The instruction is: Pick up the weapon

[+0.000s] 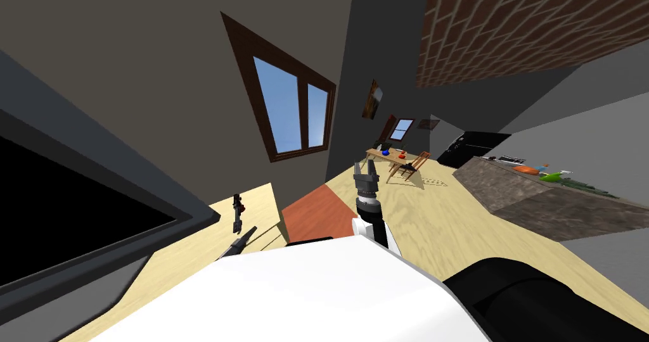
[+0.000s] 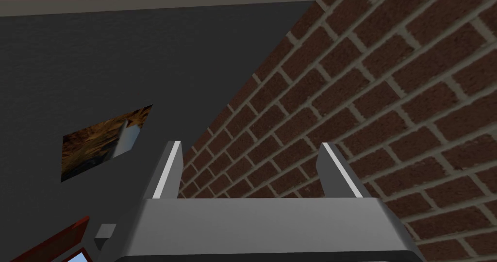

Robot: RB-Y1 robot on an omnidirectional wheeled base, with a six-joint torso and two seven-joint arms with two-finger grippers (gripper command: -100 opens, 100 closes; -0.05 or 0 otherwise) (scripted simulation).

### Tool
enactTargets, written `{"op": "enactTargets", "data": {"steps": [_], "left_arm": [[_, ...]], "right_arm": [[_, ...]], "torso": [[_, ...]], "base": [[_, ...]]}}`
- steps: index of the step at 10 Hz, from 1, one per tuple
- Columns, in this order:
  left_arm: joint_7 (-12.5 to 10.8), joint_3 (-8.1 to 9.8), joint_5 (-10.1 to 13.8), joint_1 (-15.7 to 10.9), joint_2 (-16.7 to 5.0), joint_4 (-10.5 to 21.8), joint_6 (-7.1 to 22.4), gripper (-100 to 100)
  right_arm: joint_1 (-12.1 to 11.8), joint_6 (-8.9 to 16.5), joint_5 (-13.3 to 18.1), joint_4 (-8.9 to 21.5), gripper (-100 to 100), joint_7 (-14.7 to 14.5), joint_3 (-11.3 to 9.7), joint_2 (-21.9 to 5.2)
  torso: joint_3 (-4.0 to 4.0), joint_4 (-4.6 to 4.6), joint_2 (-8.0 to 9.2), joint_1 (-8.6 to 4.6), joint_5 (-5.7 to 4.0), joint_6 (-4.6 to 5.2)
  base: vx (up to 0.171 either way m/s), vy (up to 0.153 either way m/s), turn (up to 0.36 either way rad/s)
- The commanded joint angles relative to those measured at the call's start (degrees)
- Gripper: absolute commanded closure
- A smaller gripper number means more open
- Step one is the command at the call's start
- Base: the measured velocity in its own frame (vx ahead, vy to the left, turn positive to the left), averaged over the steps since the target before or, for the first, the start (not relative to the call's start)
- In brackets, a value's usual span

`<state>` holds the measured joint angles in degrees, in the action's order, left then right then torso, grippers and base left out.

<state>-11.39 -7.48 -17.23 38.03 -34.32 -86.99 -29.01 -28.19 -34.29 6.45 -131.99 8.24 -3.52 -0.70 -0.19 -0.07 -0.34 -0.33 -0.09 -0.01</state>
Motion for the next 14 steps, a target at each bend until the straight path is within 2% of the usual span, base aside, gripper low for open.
{"op": "enactTargets", "data": {"steps": [1,3,4,5,6,7,8,9,10,11,12,13,14], "left_arm": [[-1.0,0.00,-0.3,0.9,-1.6,1.7,-0.5,-100],[-3.4,-1.34,-2.1,1.5,-5.0,6.2,-0.5,-100],[-3.4,-1.34,-2.1,1.5,-5.3,7.5,-0.5,-100],[-4.6,-2.01,-2.9,1.8,-7.1,8.8,-0.5,-100],[-4.6,-2.01,-2.9,1.8,-7.1,10.4,-0.5,-100],[-4.6,-2.01,-2.9,1.8,-7.1,10.4,-0.5,-100],[-5.8,-2.68,-3.7,2.1,-8.9,12.6,-0.5,-100],[-5.8,-2.68,-3.7,2.1,-8.9,13.3,-0.5,-100],[-7.0,-3.34,-4.4,2.4,-10.7,15.1,-0.6,-100],[-7.0,-3.34,-4.4,2.4,-10.7,15.7,-0.6,-100],[-8.2,-3.99,-5.1,2.7,-12.3,17.8,-0.6,-100],[-8.2,-3.99,-5.1,2.7,-12.3,19.1,-0.6,-100],[-9.4,-4.65,-5.8,3.0,-14.0,21.0,-0.7,-100]], "right_arm": [[0.0,0.0,0.0,0.0,0,0.0,0.0,0.0],[0.0,0.0,0.0,0.0,0,0.0,0.0,0.0],[0.0,0.0,0.0,0.0,0,0.0,0.0,0.0],[0.0,0.0,0.0,0.0,0,0.0,0.0,0.0],[0.0,0.0,0.0,0.0,0,0.0,0.0,0.0],[0.0,0.0,0.0,0.0,0,0.0,0.0,0.0],[0.0,0.0,0.0,0.0,0,0.0,0.0,0.0],[0.0,0.0,0.0,0.0,0,0.0,0.0,0.0],[0.0,0.0,0.0,0.0,0,0.0,0.0,0.0],[0.0,0.0,0.0,0.0,0,0.0,0.0,0.0],[0.0,0.0,0.0,0.0,0,0.0,0.0,0.0],[0.0,0.0,0.0,0.0,0,0.0,0.0,0.0],[0.0,0.0,0.0,0.0,0,0.0,0.0,0.0]], "torso": [[0.00,0.00,0.00,0.00,0.00,0.00],[0.03,0.01,0.06,0.09,0.02,0.01],[-0.04,-0.01,-0.06,0.05,0.01,0.00],[0.00,-0.01,0.02,0.10,0.01,-0.04],[0.03,0.01,0.06,0.15,0.03,0.00],[0.06,0.02,0.12,0.21,0.04,-0.03],[0.13,0.05,0.25,0.28,0.06,-0.04],[0.11,0.04,0.19,0.26,0.05,-0.01],[0.10,0.04,0.19,0.26,0.05,-0.03],[0.08,0.03,0.15,0.23,0.04,-0.01],[0.08,0.03,0.15,0.24,0.05,-0.03],[0.04,0.02,0.08,0.20,0.04,-0.02],[0.05,0.02,0.12,0.20,0.05,-0.03]], "base": [[0.094,-0.060,-0.074],[0.115,-0.072,-0.169],[0.105,-0.052,-0.043],[0.089,-0.043,-0.109],[0.079,-0.023,-0.062],[0.037,-0.001,0.011],[0.070,-0.015,-0.108],[0.071,-0.014,-0.066],[0.083,-0.023,-0.119],[0.077,-0.018,-0.042],[0.103,-0.030,-0.079],[0.086,-0.026,-0.050],[0.102,-0.028,-0.101]]}}
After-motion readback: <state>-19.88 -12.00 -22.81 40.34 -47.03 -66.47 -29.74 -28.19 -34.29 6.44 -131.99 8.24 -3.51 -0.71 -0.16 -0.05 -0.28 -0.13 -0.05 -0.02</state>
